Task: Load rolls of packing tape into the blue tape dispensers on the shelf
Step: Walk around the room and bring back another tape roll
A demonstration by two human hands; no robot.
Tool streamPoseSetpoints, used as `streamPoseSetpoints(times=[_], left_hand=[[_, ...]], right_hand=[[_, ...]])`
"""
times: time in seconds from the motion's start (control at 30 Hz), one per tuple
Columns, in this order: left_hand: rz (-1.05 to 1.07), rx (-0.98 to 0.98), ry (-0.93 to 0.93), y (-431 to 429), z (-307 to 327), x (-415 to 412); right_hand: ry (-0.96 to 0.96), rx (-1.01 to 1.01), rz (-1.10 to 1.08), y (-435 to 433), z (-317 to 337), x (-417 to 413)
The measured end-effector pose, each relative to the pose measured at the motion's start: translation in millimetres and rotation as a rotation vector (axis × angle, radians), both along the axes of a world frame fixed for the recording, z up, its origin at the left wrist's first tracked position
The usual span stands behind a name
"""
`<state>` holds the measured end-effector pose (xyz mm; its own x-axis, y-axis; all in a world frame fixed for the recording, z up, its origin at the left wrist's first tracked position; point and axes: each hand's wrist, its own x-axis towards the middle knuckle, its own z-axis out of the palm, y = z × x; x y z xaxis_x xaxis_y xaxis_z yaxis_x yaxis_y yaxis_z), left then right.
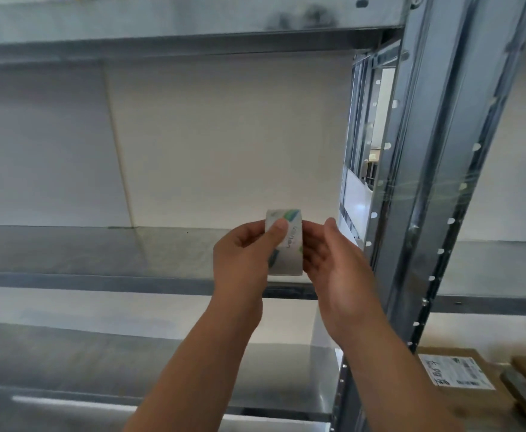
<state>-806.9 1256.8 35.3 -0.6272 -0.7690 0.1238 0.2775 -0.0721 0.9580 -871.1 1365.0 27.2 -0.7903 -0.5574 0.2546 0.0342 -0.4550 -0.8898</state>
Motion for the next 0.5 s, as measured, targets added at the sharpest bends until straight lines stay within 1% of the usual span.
streamPoseSetpoints(times=[0.1,0.17,0.4,0.5], left_hand=[[-0.022,0.180,0.065,-4,-6,10],[-0.039,0.225,0.071,-4,-3,16],[0.004,0.245,0.012,0,-4,32],[0.020,0.216,-0.043,-3,-8,46]], right_hand=[[0.017,0.097,0.025,-1,0,1],[0.022,0.152,0.024,-4,0,2],[-0.078,0.191,0.052,-11,-13,10],[-0.106,0.181,0.102,-14,-17,12]])
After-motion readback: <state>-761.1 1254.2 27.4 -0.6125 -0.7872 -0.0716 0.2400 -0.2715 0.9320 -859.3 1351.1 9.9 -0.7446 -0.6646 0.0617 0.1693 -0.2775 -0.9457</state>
